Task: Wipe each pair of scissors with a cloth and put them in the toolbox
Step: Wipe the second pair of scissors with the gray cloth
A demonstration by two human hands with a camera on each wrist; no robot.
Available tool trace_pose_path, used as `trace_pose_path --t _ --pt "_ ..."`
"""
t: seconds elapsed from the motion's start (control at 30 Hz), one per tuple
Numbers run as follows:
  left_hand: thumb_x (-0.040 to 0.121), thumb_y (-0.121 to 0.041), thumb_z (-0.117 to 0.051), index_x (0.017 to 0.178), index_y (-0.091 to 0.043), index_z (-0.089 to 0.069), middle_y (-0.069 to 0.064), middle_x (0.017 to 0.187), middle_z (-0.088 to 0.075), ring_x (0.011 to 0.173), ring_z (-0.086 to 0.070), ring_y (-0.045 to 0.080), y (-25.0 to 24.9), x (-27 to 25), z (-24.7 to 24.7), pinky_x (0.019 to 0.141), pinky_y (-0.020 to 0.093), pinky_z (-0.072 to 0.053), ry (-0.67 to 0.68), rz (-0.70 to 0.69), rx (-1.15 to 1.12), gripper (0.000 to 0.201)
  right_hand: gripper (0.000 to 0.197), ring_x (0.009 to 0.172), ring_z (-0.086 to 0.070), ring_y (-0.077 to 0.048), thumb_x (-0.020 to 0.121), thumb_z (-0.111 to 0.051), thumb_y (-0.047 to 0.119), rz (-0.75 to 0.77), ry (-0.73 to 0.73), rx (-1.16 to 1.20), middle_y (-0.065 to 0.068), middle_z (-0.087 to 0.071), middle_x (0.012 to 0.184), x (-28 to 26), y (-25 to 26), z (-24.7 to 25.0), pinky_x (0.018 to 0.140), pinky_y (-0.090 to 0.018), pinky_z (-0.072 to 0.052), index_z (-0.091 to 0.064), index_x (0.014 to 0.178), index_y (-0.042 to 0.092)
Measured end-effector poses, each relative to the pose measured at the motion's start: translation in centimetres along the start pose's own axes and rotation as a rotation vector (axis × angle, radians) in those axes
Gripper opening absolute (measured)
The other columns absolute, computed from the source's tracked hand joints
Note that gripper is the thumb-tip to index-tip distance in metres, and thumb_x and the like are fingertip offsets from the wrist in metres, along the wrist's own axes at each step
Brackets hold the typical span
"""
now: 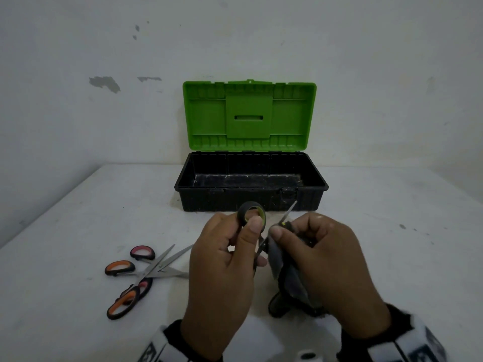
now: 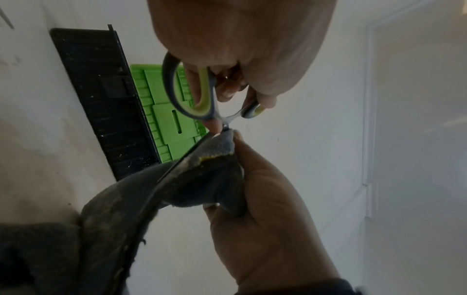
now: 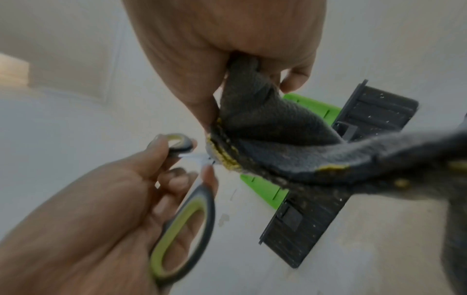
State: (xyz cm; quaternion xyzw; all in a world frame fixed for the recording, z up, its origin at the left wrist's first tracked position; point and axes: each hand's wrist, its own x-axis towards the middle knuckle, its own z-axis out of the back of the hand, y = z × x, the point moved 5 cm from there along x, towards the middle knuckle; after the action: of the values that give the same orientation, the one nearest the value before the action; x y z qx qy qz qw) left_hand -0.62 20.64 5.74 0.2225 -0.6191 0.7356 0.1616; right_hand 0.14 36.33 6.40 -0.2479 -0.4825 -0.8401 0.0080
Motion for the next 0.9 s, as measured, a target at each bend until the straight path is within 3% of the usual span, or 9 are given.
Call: trace_pose_path --t 0.13,0.23,0.37,0.53,0.67,0.73,0.83,0.9 --pt "0.094 -0.049 -0.048 0.083 -0.025 -0.063 0.001 0.081 -0.058 0.065 -0.068 0.016 0.2 0.0 0.2 0.05 0.03 -0.057 -0.002 -0.008 -0.005 0.03 0.02 0.063 -0.063 -0.002 0.078 -0.079 0.029 0.011 0.044 0.004 0.014 -0.068 0.069 -0.2 0.3 0.2 0.057 -0.008 -0.045 -0.066 0.064 0.022" --pt "0.093 -0.052 -0.046 0.076 -0.028 -0.057 -0.002 0.074 -0.052 0.067 -0.061 0.019 0.3 0.2 0.2 0.055 0.036 -0.059 -0.009 -0.07 0.057 0.032 0.02 0.065 -0.063 -0.004 0.078 -0.077 0.031 0.042 0.101 -0.017 0.011 -0.067 0.068 -0.8 0.8 -0.5 0.057 -0.008 -0.045 -0.067 0.065 0.021" --pt "0.092 -0.046 -0.048 0.083 -0.024 -0.062 -0.003 0.082 -0.057 0.062 -0.069 0.016 0.2 0.0 -0.3 0.051 0.04 -0.057 0.028 -0.008 -0.013 0.028 0.021 0.06 -0.062 -0.001 0.081 -0.078 0.027 -0.013 -0.002 0.008 0.014 -0.068 0.067 0.4 -0.4 0.4 0.054 -0.007 -0.043 -0.066 0.064 0.023" --pt "0.094 -0.046 -0.047 0.083 -0.034 -0.06 -0.007 0.08 -0.055 0.065 -0.068 0.01 0.0 0.1 -0.3 0.049 0.032 -0.058 0.032 -0.11 0.019 0.021 0.021 0.057 -0.065 -0.001 0.081 -0.077 0.028 -0.021 0.082 0.06 0.016 -0.069 0.061 -0.5 0.0 -0.2 0.053 -0.008 -0.044 -0.065 0.065 0.022" --pt "0.093 -0.046 -0.048 0.089 -0.039 -0.061 -0.007 0.081 -0.053 0.067 -0.067 0.011 0.1 0.2 -0.4 0.051 0.034 -0.058 0.062 -0.135 -0.006 0.015 0.023 0.053 -0.059 0.0 0.08 -0.079 0.027 -0.03 -0.005 0.042 0.015 -0.065 0.06 0.6 -0.7 0.3 0.05 -0.008 -0.041 -0.065 0.063 0.022" --pt "0.092 -0.048 -0.047 0.087 -0.044 -0.06 -0.006 0.082 -0.054 0.065 -0.067 0.012 0.2 0.2 -0.2 0.051 0.034 -0.058 0.071 -0.132 0.009 0.015 0.024 0.051 -0.057 -0.001 0.081 -0.078 0.029 -0.044 -0.045 0.047 0.011 -0.066 0.059 1.3 -1.2 0.7 0.051 -0.009 -0.042 -0.065 0.063 0.019" --pt "0.092 -0.051 -0.046 0.088 -0.044 -0.059 -0.007 0.083 -0.056 0.064 -0.068 0.013 0.4 0.1 -0.3 0.053 0.035 -0.057 0.089 -0.114 0.032 0.015 0.027 0.05 -0.061 -0.015 0.082 -0.077 0.032 -0.124 -0.062 0.129 -0.004 -0.067 0.058 2.4 -2.1 1.5 0.05 -0.024 -0.049 -0.066 0.066 0.013" --pt "0.092 -0.051 -0.046 0.088 -0.043 -0.059 -0.007 0.083 -0.056 0.063 -0.068 0.014 0.6 0.1 -0.4 0.053 0.033 -0.057 0.096 -0.119 0.046 0.016 0.028 0.048 -0.06 -0.017 0.082 -0.077 0.03 -0.175 -0.063 0.187 -0.01 -0.067 0.057 3.0 -2.6 1.8 0.046 -0.026 -0.048 -0.066 0.068 0.008"
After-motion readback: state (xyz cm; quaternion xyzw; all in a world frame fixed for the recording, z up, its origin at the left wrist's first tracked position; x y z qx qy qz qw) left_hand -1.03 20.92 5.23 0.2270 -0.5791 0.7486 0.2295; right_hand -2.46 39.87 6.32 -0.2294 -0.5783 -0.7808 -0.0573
